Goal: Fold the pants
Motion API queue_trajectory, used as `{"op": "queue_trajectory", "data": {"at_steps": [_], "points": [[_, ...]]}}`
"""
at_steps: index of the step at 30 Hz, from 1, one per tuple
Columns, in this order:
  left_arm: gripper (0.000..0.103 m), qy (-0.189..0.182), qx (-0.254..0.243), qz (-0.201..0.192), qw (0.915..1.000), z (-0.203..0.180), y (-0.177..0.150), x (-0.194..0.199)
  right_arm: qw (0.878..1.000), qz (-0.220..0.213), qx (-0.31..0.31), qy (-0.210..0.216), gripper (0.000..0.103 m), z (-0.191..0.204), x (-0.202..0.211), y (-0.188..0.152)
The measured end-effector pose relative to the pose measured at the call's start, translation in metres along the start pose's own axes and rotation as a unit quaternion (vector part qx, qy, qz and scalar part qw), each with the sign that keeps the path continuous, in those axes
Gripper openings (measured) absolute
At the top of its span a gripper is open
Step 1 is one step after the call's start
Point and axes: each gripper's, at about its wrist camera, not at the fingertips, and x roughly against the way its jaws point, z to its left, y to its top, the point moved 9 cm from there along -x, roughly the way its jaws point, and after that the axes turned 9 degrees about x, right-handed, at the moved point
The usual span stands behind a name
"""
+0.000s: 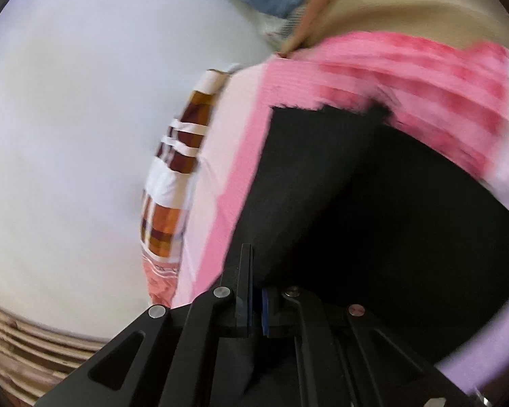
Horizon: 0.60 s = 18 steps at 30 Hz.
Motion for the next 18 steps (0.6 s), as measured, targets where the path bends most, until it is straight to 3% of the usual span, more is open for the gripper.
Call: {"op": "queue_trajectory", "data": {"at_steps": [5, 10, 18], "points": [[0.078, 0.011, -0.007, 0.004, 0.9999, 0.012, -0.003, 0.004, 0.999, -0.001, -0.036, -0.020, 0.006, -0.039, 0.014, -0.024], [0.078, 0.026, -0.013, 0.008, 0.9995, 0.026, -0.010, 0.004, 0.999, -0.004, -0.047, -0.025, 0.006, -0.054, 0.008, -0.045], [0.078, 0.030, -0.012, 0.007, 0.9994, 0.035, -0.014, 0.002, 0.998, -0.034, -0.053, -0.025, 0.009, -0.073, 0.018, -0.044]]}}
